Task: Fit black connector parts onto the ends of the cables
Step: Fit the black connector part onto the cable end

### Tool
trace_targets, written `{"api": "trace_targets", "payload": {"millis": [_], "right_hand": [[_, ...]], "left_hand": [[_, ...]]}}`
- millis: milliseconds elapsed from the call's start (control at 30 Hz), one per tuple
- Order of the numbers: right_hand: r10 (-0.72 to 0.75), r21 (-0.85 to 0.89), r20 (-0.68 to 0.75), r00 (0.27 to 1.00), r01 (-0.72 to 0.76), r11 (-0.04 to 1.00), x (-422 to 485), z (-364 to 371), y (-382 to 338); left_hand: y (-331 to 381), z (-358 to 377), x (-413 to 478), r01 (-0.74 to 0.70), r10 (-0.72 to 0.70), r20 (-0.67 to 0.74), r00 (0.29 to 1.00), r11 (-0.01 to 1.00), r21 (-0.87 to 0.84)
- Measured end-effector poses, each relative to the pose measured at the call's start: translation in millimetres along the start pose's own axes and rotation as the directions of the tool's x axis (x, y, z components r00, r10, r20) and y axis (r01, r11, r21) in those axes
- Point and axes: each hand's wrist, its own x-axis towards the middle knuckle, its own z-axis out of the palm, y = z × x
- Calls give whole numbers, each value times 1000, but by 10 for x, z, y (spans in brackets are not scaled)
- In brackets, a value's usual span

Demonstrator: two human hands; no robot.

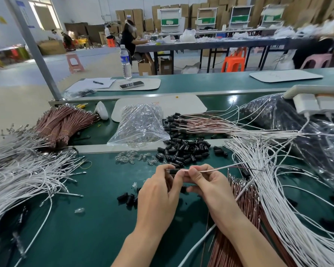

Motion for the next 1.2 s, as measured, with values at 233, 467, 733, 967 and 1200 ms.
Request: {"api": "trace_targets", "payload": {"millis": [233, 467, 733, 967, 1200], "right_hand": [[-8, -40, 62, 998, 10, 999, -20, 2, 8], [4, -16, 115, 993, -2, 1000, -3, -33, 32], [16, 53, 133, 991, -24, 998, 7, -43, 23], [0, 151, 21, 1000, -3, 989, -3, -10, -51], [-93, 129, -145, 985, 112, 985, -3, -113, -244]], "left_hand": [[68, 21, 19, 23, -24, 29, 999, 999, 38], [45, 35, 18, 21, -25, 57, 998, 997, 72], [8, 34, 8, 17, -19, 92, 996, 1000, 19], [75, -72, 29, 98, -135, -87, 987, 936, -338], [-29, -447, 177, 147, -334, -184, 924, 756, -637]]}}
